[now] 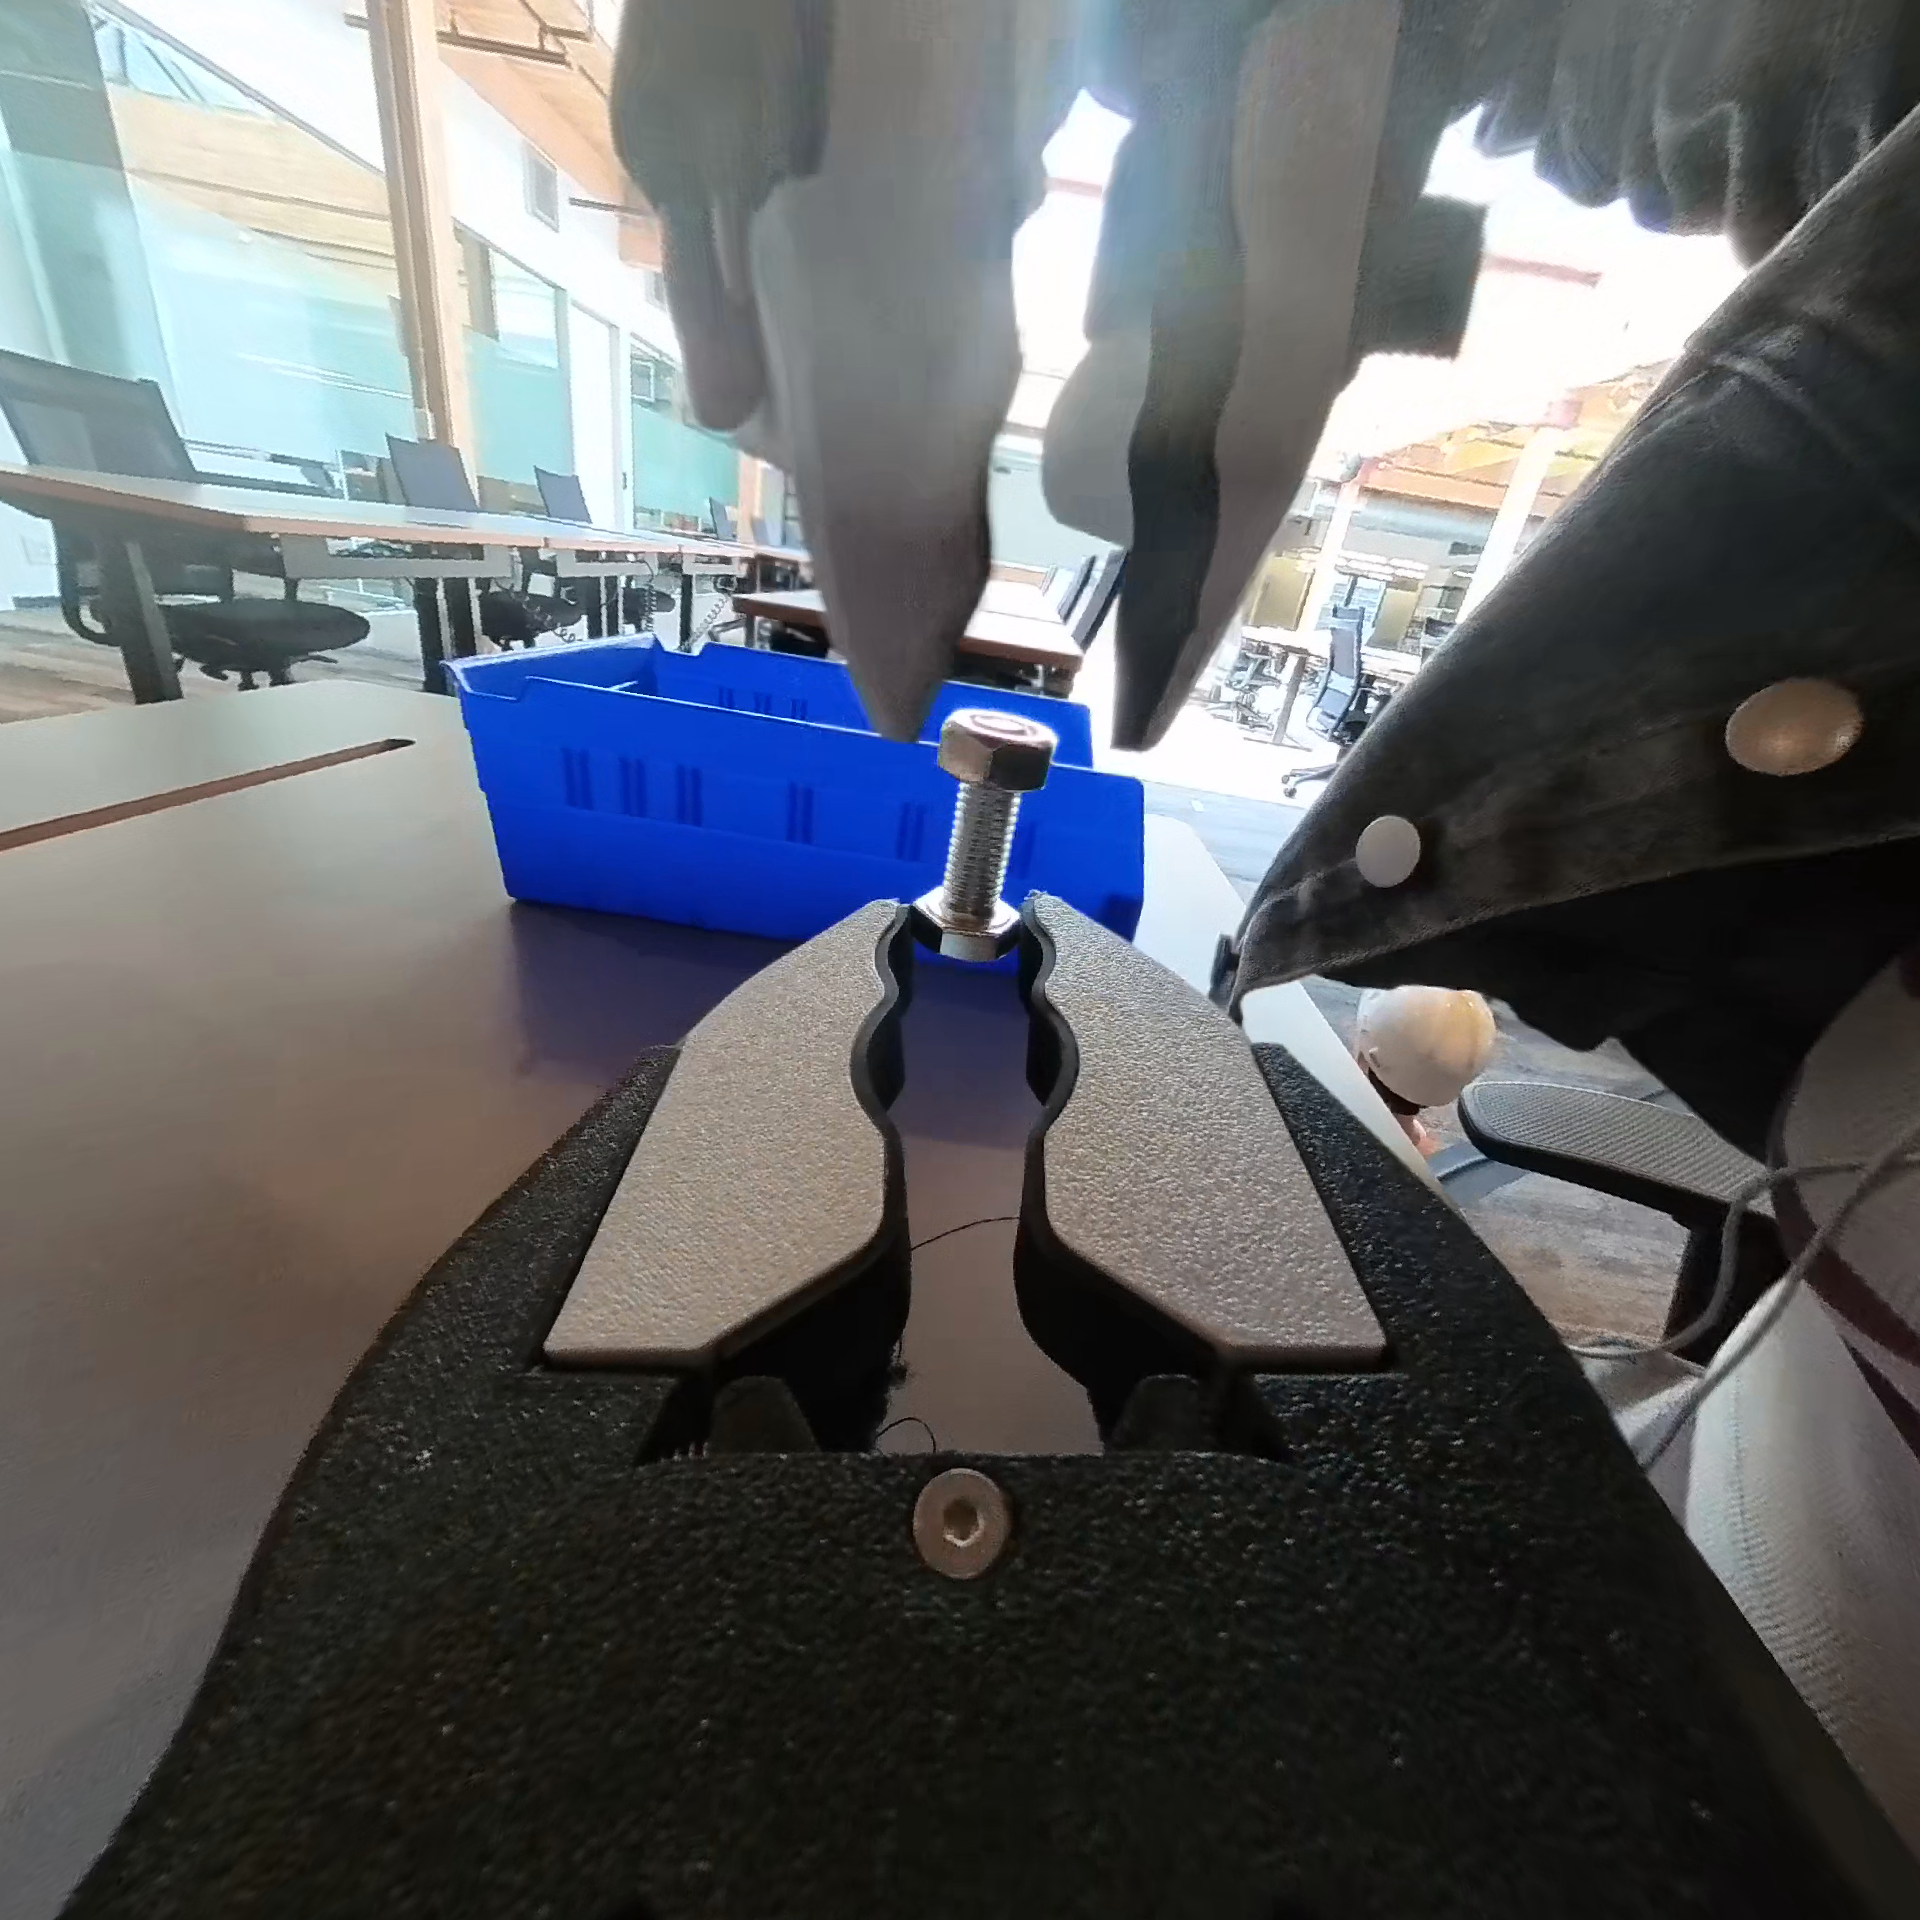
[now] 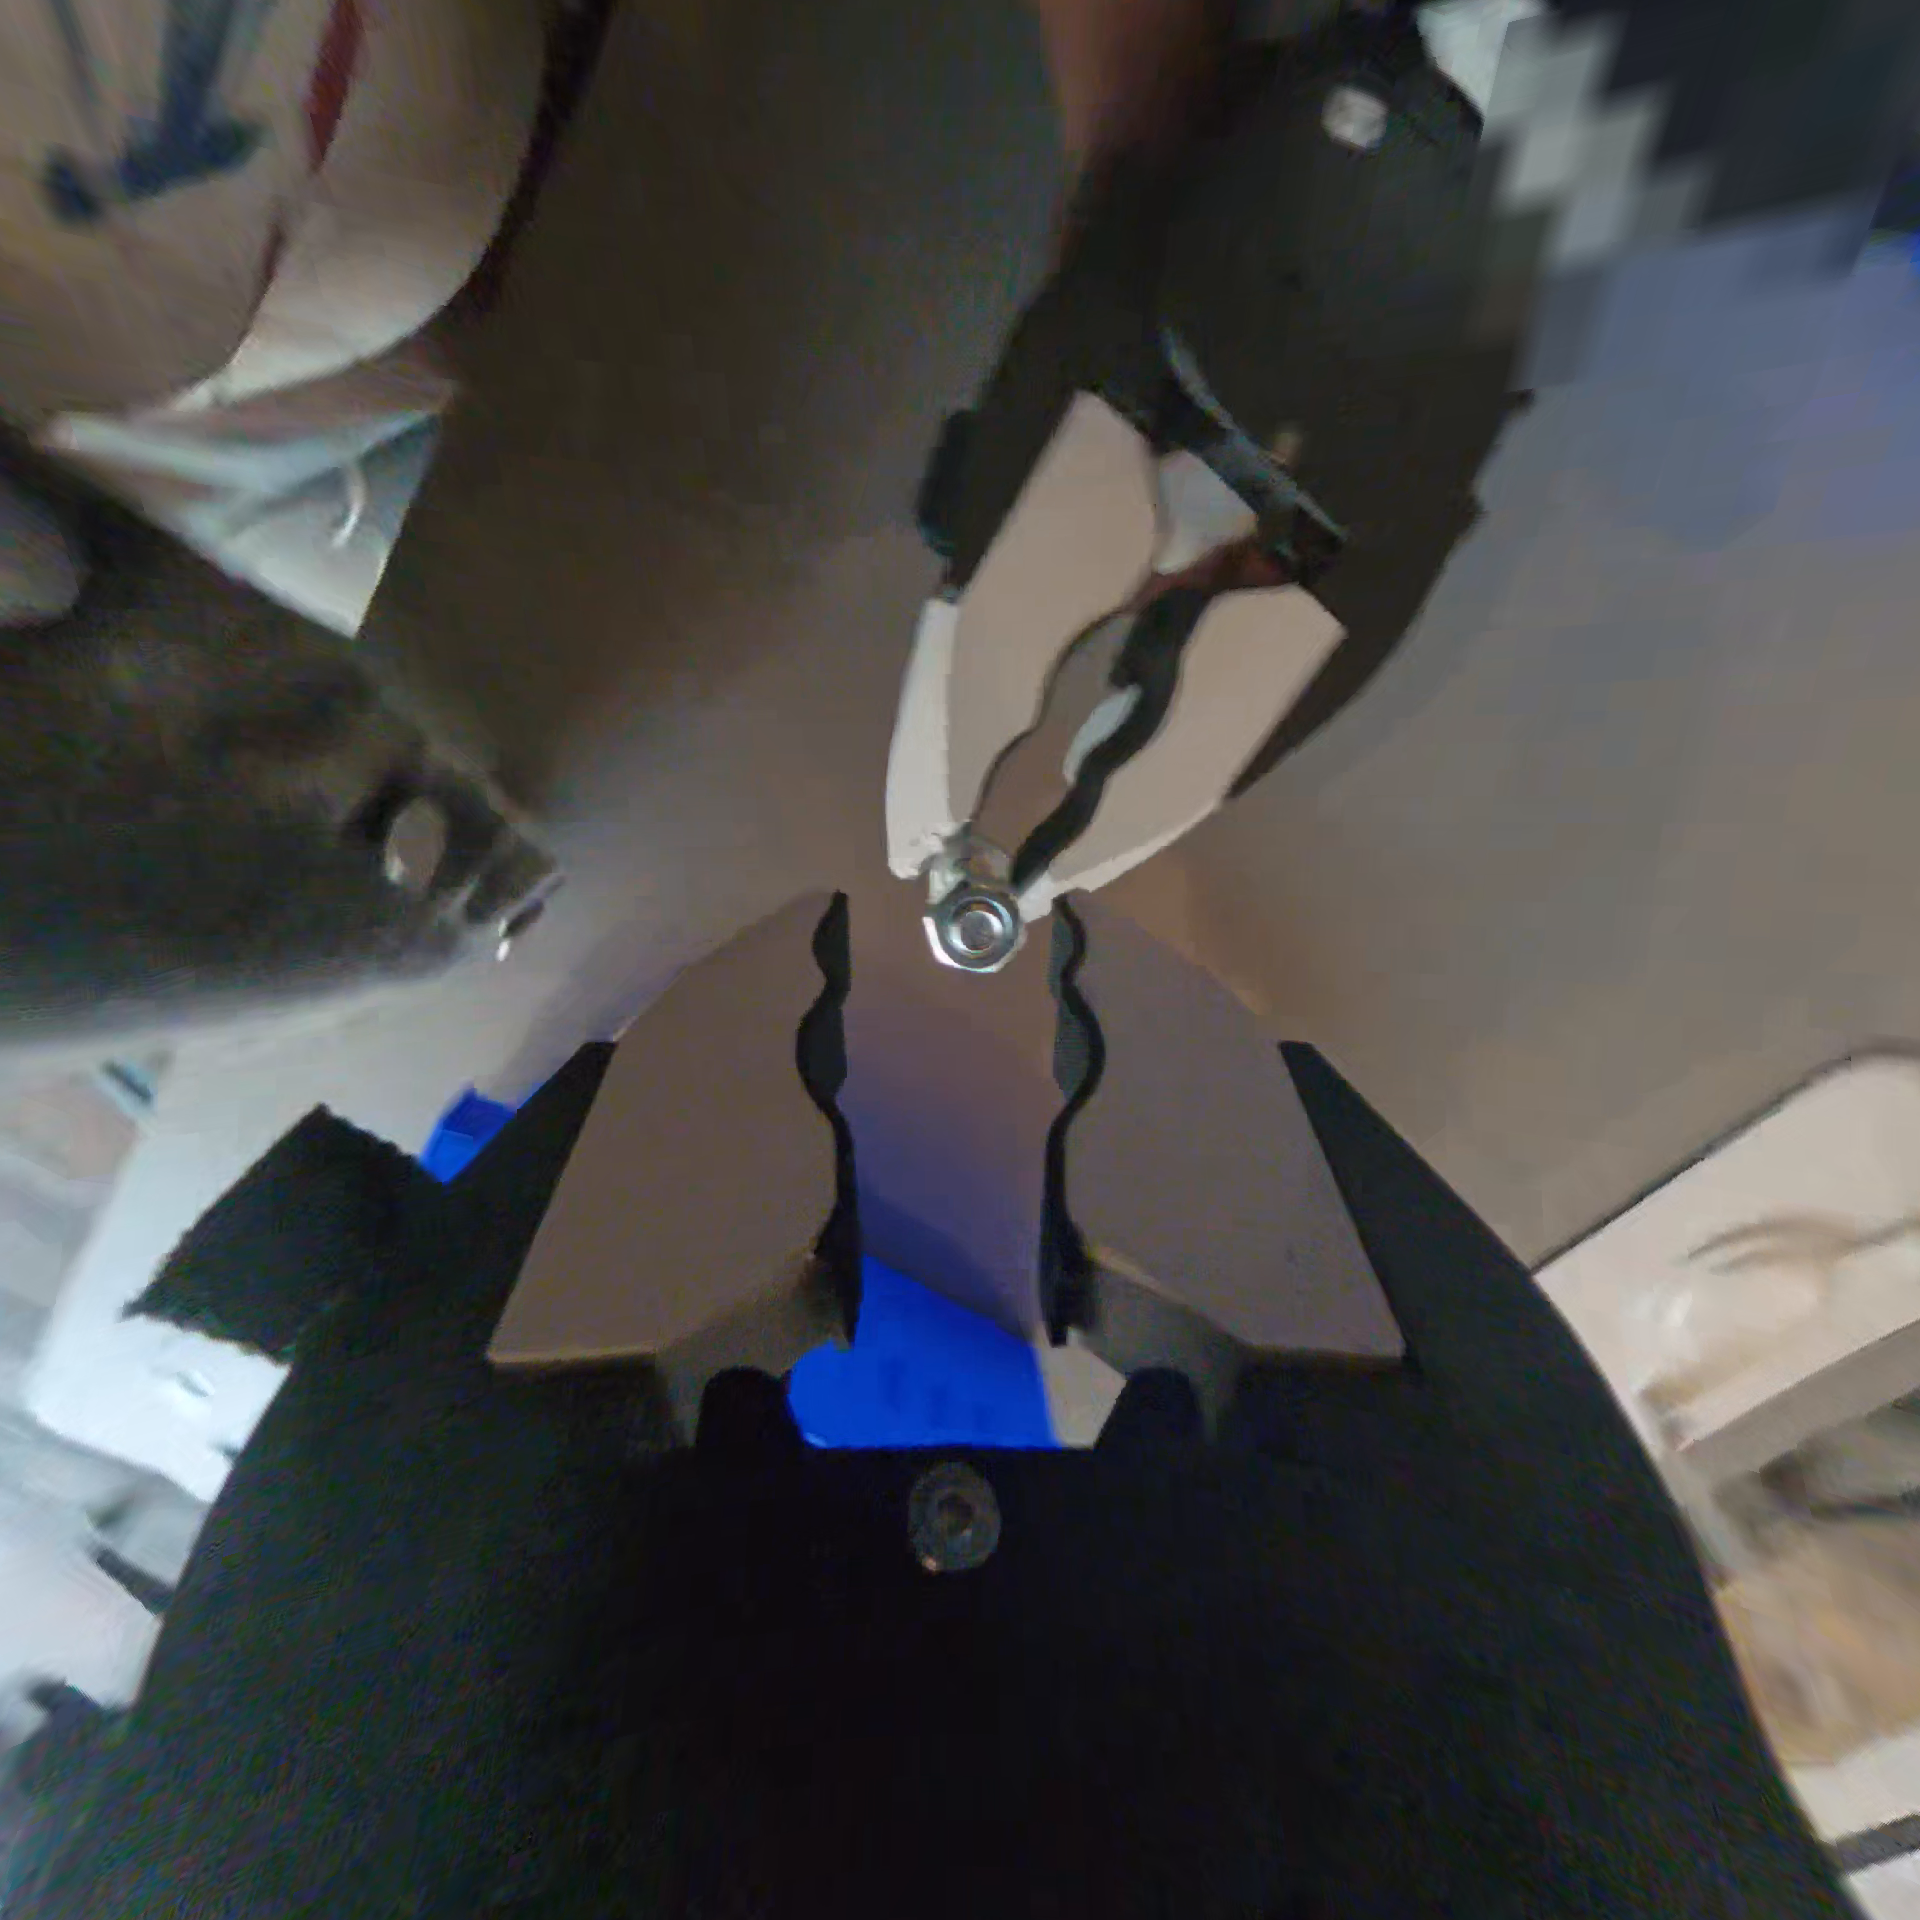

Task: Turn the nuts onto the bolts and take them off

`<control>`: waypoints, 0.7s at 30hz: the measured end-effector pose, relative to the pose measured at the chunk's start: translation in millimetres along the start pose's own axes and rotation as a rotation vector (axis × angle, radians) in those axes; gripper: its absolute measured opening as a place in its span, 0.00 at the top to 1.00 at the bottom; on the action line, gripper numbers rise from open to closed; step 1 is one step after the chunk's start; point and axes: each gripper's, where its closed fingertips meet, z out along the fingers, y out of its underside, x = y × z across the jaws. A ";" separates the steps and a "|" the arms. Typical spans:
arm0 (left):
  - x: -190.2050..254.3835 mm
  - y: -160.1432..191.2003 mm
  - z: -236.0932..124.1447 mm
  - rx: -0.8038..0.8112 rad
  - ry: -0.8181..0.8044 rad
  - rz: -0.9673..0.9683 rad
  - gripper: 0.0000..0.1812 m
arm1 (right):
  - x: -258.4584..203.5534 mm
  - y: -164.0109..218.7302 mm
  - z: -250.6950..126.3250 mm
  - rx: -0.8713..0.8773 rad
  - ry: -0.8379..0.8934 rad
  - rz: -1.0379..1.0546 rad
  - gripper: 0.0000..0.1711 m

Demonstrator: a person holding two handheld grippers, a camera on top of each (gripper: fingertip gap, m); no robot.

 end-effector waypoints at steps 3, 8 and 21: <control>0.6 0.1 0.2 -0.001 0.005 -0.002 0.90 | -3.4 5.4 3.8 -0.067 -0.018 -0.250 0.77; -0.1 -0.3 0.0 0.001 0.009 -0.008 0.90 | 2.7 3.0 6.3 -0.088 -0.002 -0.368 0.88; -1.9 0.1 2.1 -0.005 -0.033 0.020 0.90 | 3.7 4.3 8.3 -0.084 0.068 0.540 0.80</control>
